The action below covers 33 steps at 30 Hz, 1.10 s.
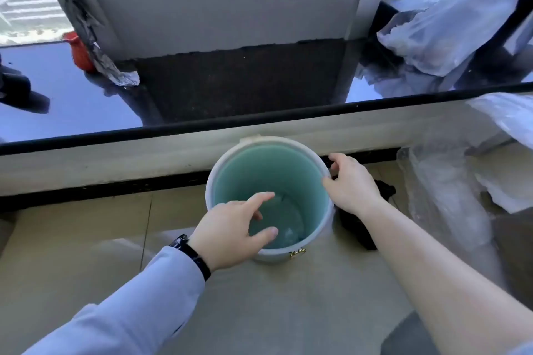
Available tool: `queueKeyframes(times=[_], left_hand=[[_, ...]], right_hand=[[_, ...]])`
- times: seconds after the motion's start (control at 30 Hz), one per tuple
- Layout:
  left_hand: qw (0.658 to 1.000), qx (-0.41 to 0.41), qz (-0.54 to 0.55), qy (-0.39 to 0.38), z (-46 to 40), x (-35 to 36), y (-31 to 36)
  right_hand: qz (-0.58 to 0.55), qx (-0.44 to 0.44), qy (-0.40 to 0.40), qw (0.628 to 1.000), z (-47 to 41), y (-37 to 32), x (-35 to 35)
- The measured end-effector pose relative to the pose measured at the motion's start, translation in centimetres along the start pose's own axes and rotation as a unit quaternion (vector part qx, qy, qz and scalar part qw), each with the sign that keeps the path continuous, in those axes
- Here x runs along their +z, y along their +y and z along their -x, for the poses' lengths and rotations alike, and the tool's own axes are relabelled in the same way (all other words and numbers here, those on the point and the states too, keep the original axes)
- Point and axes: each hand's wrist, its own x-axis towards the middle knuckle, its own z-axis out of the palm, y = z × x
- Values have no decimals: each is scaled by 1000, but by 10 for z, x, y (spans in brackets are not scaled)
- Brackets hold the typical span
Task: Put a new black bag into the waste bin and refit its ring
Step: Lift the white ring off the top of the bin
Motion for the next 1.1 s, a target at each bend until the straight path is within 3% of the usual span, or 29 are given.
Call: queueKeyframes(times=[0.13, 0.27, 0.5, 0.67, 0.87, 1.1], left_hand=[[991, 76, -97, -48, -3, 8, 3], [977, 66, -168, -117, -2, 16, 3], [955, 103, -251, -123, 2, 21, 16], [962, 104, -211, -141, 9, 22, 29], [983, 97, -116, -104, 15, 21, 48], [997, 82, 7, -14, 22, -1, 66]], right_hand=[[37, 24, -57, 997, 0, 1, 2], [70, 29, -55, 996, 0, -3, 7], [57, 21, -57, 997, -3, -3, 10], [33, -2, -77, 996, -3, -6, 13], [-13, -4, -79, 997, -8, -6, 17], [-171, 118, -51, 977, -9, -8, 4]])
